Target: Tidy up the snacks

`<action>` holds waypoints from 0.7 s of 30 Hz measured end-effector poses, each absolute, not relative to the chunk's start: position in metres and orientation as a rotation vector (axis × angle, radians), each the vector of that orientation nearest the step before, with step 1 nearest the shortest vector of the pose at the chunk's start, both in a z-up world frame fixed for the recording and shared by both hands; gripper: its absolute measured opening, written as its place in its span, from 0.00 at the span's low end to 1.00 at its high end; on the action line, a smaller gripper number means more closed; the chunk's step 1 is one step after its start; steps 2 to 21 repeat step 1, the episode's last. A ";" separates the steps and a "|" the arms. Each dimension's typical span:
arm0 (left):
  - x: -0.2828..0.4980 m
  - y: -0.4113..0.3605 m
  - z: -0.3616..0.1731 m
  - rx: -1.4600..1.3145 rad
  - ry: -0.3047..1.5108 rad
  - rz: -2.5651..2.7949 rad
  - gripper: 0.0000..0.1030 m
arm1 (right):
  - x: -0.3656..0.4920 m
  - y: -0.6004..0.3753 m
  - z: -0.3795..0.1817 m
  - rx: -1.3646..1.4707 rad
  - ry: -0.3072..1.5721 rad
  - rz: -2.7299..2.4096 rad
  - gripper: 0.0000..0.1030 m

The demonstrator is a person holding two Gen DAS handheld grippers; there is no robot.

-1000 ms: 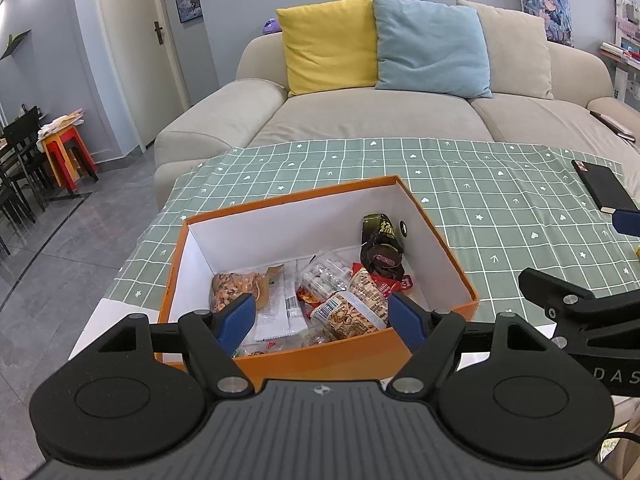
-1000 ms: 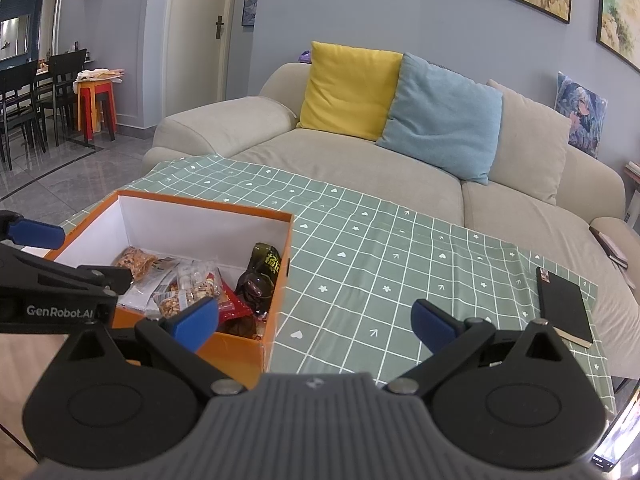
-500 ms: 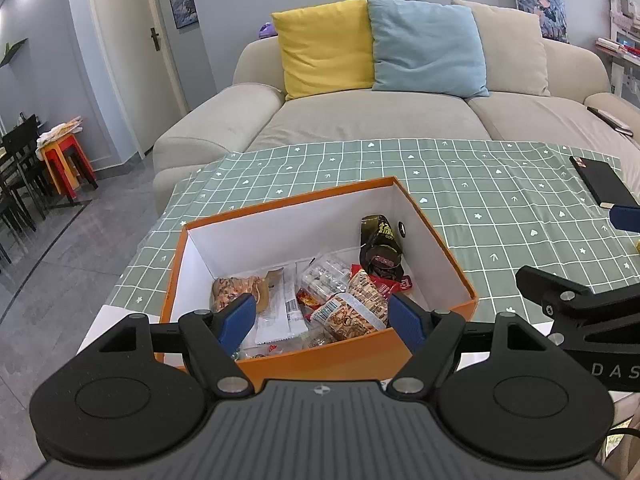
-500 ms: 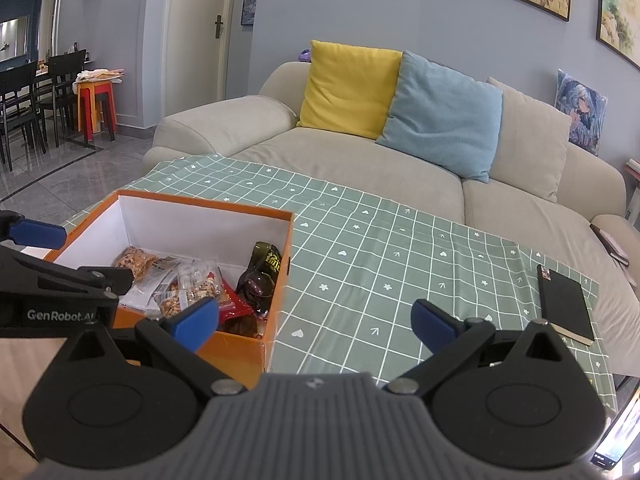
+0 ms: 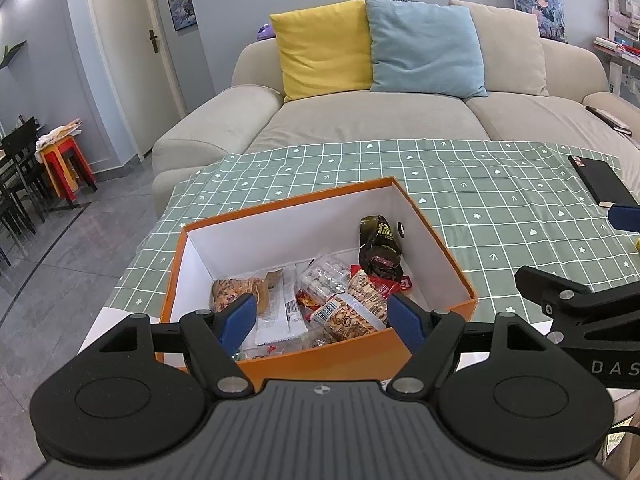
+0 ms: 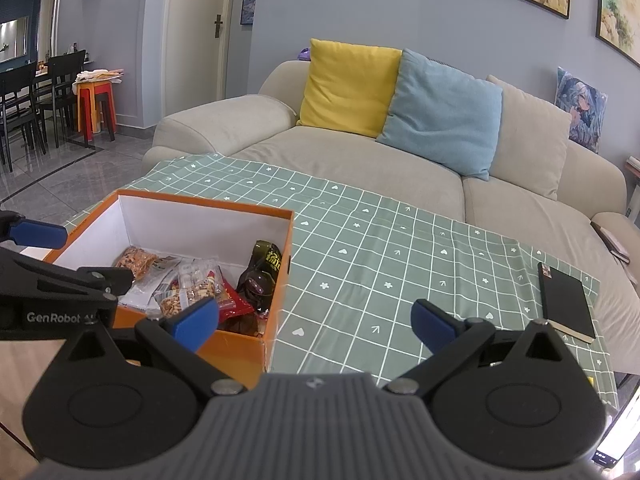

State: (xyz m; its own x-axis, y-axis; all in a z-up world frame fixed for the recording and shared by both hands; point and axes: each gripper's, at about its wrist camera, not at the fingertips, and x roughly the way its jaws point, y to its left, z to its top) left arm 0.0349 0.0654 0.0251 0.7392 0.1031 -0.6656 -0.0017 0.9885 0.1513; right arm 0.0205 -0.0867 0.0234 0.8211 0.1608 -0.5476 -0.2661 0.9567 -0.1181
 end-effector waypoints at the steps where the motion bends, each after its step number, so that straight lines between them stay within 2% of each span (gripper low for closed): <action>1: 0.035 0.065 0.025 0.142 0.740 0.057 0.85 | 0.021 -0.087 0.024 -0.193 0.563 0.229 0.96; 21: 0.035 0.065 0.025 0.142 0.740 0.057 0.85 | 0.021 -0.087 0.024 -0.193 0.563 0.229 0.96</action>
